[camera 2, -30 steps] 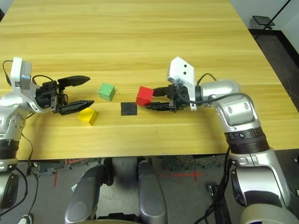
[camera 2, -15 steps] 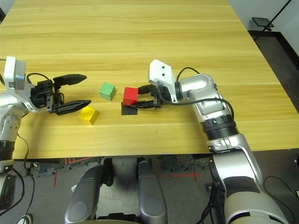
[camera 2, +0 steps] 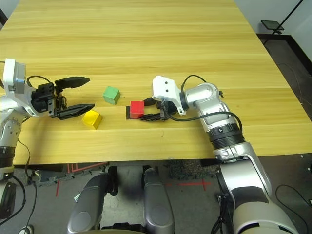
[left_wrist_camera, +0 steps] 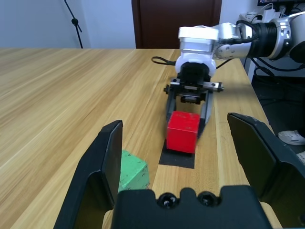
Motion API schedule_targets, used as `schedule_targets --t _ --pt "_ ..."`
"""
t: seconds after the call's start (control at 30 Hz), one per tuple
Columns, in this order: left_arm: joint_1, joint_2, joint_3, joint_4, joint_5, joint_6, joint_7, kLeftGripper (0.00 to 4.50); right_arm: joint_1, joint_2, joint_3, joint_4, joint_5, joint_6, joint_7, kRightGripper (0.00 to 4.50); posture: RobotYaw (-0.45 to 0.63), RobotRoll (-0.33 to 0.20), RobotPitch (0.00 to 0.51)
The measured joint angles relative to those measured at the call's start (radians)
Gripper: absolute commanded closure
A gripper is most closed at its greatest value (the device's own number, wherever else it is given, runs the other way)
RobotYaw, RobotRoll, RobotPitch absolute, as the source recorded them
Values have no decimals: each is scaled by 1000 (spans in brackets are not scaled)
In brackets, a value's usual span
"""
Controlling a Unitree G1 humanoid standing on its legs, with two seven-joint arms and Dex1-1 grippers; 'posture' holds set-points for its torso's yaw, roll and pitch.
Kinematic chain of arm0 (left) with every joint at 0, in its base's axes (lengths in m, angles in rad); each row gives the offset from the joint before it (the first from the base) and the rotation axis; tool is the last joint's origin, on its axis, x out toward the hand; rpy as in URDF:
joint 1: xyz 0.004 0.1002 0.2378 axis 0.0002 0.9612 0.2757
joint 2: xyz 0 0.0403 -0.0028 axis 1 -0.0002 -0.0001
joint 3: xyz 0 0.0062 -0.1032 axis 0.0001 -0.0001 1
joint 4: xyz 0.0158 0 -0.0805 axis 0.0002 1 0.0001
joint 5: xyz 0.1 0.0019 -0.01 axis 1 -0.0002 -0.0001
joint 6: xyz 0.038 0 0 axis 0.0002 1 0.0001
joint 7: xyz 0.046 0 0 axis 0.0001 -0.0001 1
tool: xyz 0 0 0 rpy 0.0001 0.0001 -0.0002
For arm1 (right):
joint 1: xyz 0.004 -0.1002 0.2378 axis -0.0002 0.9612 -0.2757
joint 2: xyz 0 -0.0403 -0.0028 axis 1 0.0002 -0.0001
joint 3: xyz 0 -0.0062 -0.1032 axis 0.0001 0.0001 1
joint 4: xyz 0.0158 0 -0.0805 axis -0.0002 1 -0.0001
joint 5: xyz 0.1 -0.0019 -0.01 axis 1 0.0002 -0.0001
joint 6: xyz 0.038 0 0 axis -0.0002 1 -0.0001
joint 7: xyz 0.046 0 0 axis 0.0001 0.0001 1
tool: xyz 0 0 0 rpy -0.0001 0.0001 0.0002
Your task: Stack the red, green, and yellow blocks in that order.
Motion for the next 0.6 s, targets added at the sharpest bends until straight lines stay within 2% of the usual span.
schedule_targets --t 0.2,0.6 --pt "-2 -1 0 -1 0 1 3 0 -20 14 0 69 -14 -40 6 2472 293 73 278" --pt "-1 -1 0 -9 0 2 10 0 -13 25 0 66 -15 -45 6 2472 293 75 277"
